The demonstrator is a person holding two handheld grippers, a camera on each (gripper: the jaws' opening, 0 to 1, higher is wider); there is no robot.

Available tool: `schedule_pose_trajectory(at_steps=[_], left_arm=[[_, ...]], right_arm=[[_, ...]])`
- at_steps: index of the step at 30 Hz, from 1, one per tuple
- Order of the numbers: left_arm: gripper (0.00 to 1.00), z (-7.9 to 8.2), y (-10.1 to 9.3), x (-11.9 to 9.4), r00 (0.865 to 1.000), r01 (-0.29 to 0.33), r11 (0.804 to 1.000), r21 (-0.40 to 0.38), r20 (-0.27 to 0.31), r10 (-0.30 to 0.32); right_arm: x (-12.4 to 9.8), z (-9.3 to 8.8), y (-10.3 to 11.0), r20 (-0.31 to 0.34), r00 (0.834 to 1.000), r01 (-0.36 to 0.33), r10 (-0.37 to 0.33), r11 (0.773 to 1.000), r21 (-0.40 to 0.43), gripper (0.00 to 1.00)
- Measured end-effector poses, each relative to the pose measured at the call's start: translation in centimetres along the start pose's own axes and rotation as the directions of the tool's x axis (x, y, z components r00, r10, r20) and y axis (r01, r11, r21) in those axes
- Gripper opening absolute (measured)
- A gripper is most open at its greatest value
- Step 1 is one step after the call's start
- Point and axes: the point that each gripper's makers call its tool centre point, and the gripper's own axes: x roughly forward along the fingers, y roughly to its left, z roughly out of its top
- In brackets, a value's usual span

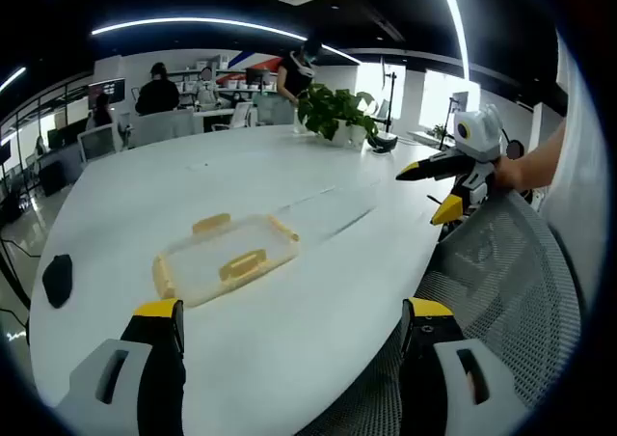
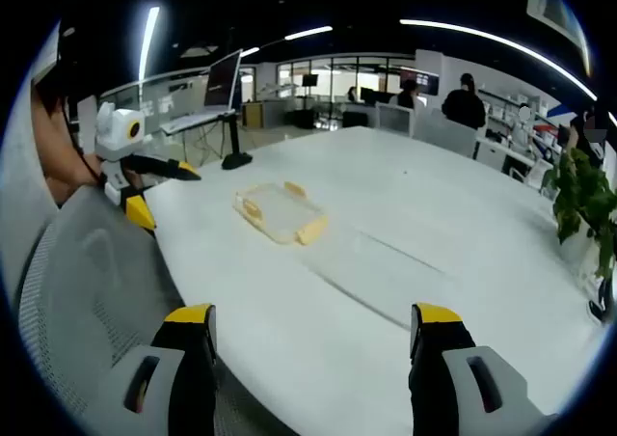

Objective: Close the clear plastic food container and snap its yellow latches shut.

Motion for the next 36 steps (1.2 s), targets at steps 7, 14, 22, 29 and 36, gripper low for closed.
schedule_pose_trajectory(at_steps=[7, 14, 22, 29, 36], left_arm=[[0.94, 0.06, 0.11, -0.09, 1.000, -0.004, 1.000, -0.006, 0.004, 0.004], [0.94, 0.07, 0.15, -0.14, 1.000, -0.007, 1.000, -0.007, 0.004, 0.007], [0.94, 0.00, 0.26, -0.12, 1.000, -0.007, 1.000, -0.019, 0.006, 0.007], [0.94, 0.14, 0.17, -0.12, 1.000, -0.005, 1.000, -0.019, 0.009, 0.006], [0.94, 0.04, 0.03, -0.03, 1.000, 0.001, 1.000, -0.018, 0.002, -0.001]], right_arm=[[-0.01, 0.03, -0.13, 0.005, 1.000, 0.007, -0.007, 1.000, 0.004, 0.82], [-0.07, 0.06, -0.02, 0.002, 1.000, 0.004, -0.004, 1.000, 0.002, 0.82], [0.02, -0.04, 0.03, -0.003, 1.000, 0.000, 0.000, 1.000, -0.001, 0.82], [0.03, -0.17, 0.02, -0.011, 1.000, -0.001, 0.001, 1.000, -0.005, 0.82], [-0.03, -0.06, -0.09, -0.005, 1.000, 0.002, -0.002, 1.000, -0.004, 0.82]])
